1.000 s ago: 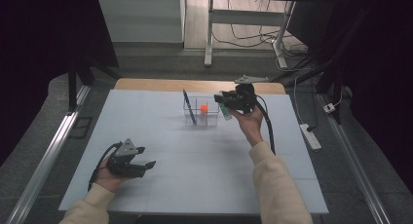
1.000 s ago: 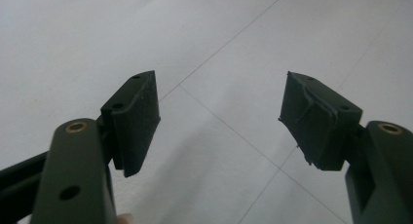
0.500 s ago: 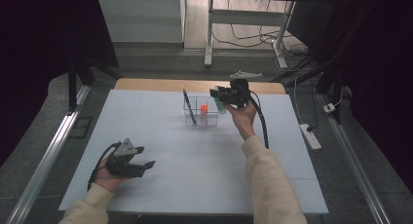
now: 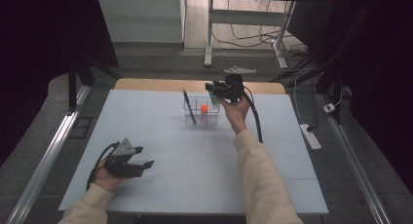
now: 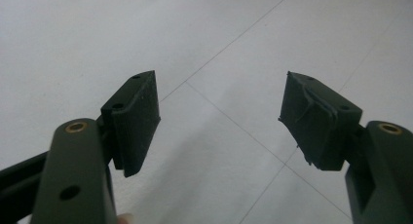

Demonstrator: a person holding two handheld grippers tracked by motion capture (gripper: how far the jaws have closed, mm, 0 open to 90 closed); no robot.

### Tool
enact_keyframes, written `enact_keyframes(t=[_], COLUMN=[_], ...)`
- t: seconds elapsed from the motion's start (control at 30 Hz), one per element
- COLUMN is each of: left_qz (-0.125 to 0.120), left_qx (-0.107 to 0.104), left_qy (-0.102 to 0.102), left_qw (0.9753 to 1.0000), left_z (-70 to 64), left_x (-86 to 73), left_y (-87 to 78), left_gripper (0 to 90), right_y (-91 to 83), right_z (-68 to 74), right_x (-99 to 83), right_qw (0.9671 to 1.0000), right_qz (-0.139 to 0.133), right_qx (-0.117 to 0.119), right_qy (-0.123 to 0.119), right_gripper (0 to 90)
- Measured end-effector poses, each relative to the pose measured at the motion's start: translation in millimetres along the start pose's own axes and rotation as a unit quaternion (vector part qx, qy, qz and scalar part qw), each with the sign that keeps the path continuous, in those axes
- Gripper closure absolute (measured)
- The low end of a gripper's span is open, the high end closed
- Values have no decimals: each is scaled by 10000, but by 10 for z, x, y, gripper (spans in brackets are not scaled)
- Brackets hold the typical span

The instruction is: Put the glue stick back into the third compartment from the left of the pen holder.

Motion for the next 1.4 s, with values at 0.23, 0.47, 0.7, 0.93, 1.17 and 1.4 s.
enact_keyframes(t=[0.23, 0.47, 0.7, 0.93, 1.17, 1.4], left_qz=[22, 39, 29, 41, 47, 51], left_qx=[-2, 3, 41, 39, 44, 42], left_qy=[9, 28, 15, 8, 13, 18], left_qw=[10000, 10000, 10000, 10000, 10000, 10000], left_z=[-5, -11, -8, -3, -4, -5], left_x=[-8, -8, -2, -6, -6, -6], left_y=[5, 10, 2, 6, 6, 9], left_gripper=[301, 301, 301, 301, 300, 300], right_y=[30, -78, -175, -272, -366, -488], right_z=[-27, -67, -87, -114, -145, -162], right_x=[-41, -78, -204, -278, -394, -500], right_qw=[9999, 9999, 9997, 9995, 9983, 9974], right_qz=[22, 84, 217, 304, 518, 638], right_qx=[-98, -100, -109, -105, -207, -224], right_qy=[-29, 40, -40, -41, -188, -236], right_gripper=[613, 532, 524, 513, 500, 486])
Point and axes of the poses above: each handheld gripper's, and its own axes: y roughly forward along the jaws, x roughly out of its top, z roughly to its left, the point moved 7 cm from there along y, roughly forward along the jaws, and after that the axes turned 14 degrees about y, right-handed, at the moved point
